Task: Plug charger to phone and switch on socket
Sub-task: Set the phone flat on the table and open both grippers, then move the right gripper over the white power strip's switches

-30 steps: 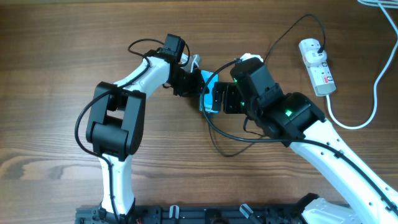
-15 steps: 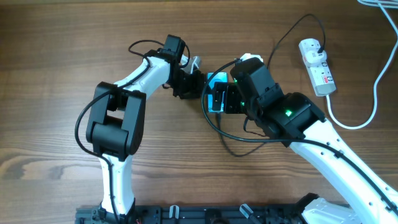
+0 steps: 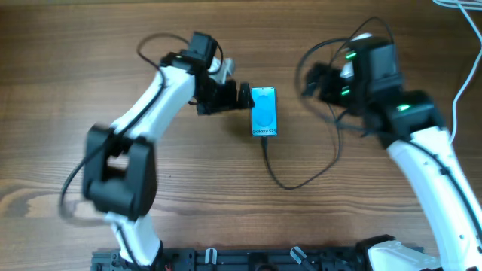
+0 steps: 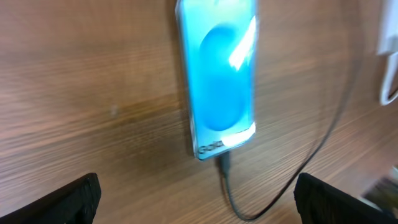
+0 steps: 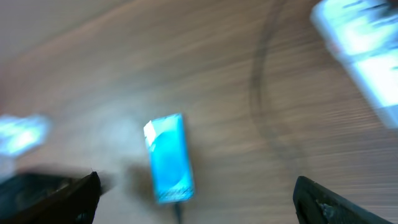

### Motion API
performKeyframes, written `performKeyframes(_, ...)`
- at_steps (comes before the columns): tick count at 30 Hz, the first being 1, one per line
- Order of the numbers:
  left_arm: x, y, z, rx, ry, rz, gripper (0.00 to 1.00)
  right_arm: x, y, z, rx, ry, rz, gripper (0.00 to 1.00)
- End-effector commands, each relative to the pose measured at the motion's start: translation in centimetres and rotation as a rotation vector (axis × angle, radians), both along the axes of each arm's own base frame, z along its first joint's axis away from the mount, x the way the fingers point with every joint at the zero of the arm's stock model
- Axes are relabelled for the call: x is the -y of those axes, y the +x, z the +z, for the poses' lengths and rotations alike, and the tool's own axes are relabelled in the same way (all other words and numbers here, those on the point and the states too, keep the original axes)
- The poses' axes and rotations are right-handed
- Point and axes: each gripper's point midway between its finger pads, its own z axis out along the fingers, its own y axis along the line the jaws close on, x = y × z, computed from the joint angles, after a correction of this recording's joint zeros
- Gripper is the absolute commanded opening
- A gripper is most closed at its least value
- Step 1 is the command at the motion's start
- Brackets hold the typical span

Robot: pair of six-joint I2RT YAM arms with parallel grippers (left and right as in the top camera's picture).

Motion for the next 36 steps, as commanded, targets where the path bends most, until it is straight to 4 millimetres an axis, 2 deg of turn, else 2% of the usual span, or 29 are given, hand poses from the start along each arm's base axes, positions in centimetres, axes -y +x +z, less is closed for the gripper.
performKeyframes(1, -2.6, 0.7, 8.6, 0.271, 0.061, 0.057, 1.00, 6.8, 1.3, 0.9, 0.026, -0.019, -0.141, 1.00)
performKeyframes(4, -4.1, 0.3, 12.3, 0.385, 0.095, 0.097, 1.00, 12.9, 1.6, 1.1, 0.044, -0.029, -0.309, 1.00)
performKeyframes(7, -4.9, -0.2, 14.5, 0.447, 0.110, 0.122, 1.00, 17.6, 1.6, 1.3, 0.069, -0.032, -0.431, 1.00)
performKeyframes(10, -5.1, -0.7, 15.4, 0.465, 0.102, 0.124, 1.00, 20.4, 1.0, 0.9, 0.061, -0.037, -0.503, 1.00)
performKeyframes(15, -5.1, -0.7, 15.4, 0.463, 0.103, 0.124, 1.00, 24.0, 0.8, -0.8, 0.042, -0.121, -0.633, 0.99)
performKeyframes(17, -5.1, -0.7, 15.4, 0.463, 0.103, 0.124, 1.00, 25.7, 1.3, -1.9, 0.034, -0.150, -0.721, 1.00)
performKeyframes(20, -5.1, -0.7, 15.4, 0.463, 0.103, 0.124, 1.00, 26.0, 3.4, -4.3, 0.014, -0.113, -0.694, 1.00)
performKeyframes(23, -5.1, -0.7, 15.4, 0.463, 0.103, 0.124, 1.00, 24.6, 5.7, -6.9, -0.041, 0.002, -0.607, 0.99)
performKeyframes(26, -5.1, -0.7, 15.4, 0.463, 0.103, 0.124, 1.00, 24.0, 7.3, -8.2, -0.116, 0.088, -0.558, 0.99)
performKeyframes(32, -5.1, -0.7, 15.4, 0.463, 0.103, 0.124, 1.00, 25.7, 8.3, -9.6, -0.271, 0.081, -0.587, 0.99)
performKeyframes(36, -5.1, -0.7, 15.4, 0.463, 0.103, 0.124, 1.00, 26.5, 8.7, -12.4, -0.331, 0.071, -0.599, 0.99)
